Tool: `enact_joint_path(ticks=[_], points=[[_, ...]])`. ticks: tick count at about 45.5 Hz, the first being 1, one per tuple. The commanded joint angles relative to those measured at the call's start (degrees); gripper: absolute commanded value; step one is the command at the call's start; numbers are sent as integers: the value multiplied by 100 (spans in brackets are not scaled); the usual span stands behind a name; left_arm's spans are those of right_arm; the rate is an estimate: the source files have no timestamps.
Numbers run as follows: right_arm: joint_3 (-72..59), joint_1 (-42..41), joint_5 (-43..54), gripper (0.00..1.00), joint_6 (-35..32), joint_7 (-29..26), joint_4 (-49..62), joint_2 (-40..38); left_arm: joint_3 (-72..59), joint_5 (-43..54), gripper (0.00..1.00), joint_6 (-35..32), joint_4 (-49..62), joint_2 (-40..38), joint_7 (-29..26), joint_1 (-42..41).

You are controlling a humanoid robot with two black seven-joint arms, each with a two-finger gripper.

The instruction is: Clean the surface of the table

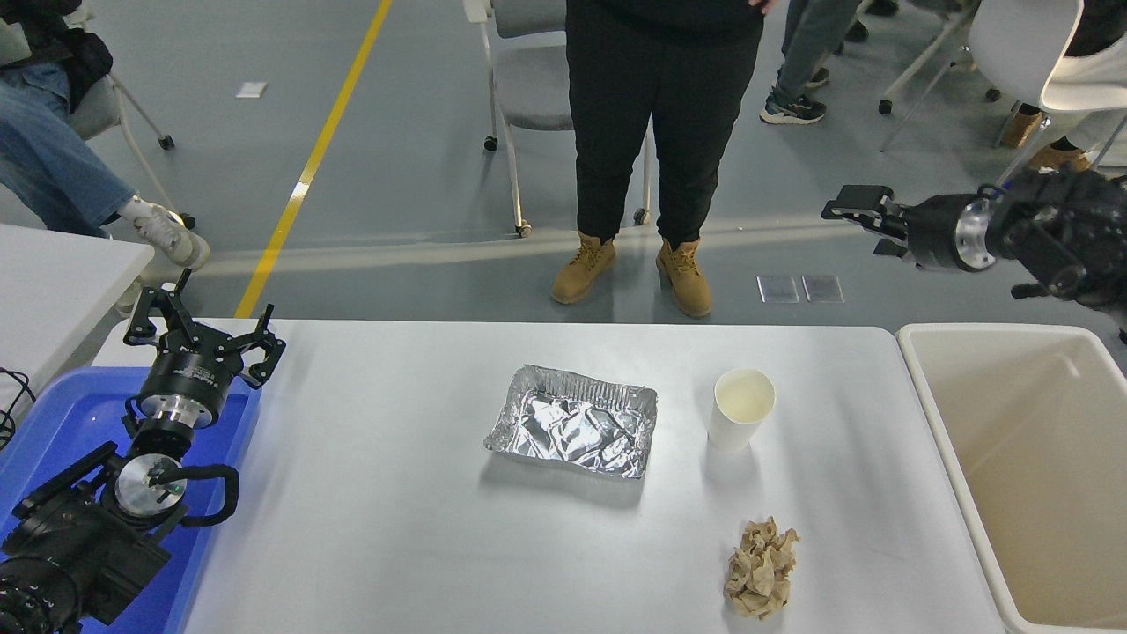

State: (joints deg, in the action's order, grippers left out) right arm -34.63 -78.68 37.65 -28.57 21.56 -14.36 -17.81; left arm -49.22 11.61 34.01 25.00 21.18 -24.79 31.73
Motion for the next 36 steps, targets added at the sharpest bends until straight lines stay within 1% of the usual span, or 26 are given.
enact_joint_path(ticks=[1,7,14,20,26,36], points=[[-729,-683,1069,98,-237,6,-918,489,0,-1,100,0,-4,0,0,0],[-799,-921,1271,98,-245,6,-1683,665,0,-1,100,0,-4,0,0,0],[-799,-1070,1614,98,-342,6,-2238,709,0,-1,100,0,5,0,0,0],[-817,-1088,1658,98,-447,6,-2291,796,0,-1,100,0,-4,0,0,0],[-931,-1044,2009,98,-439,6,-2282,841,0,-1,100,0,5,0,0,0],[-870,-807,2036,98,-342,-2,-2072,841,0,-1,100,0,-4,0,0,0]])
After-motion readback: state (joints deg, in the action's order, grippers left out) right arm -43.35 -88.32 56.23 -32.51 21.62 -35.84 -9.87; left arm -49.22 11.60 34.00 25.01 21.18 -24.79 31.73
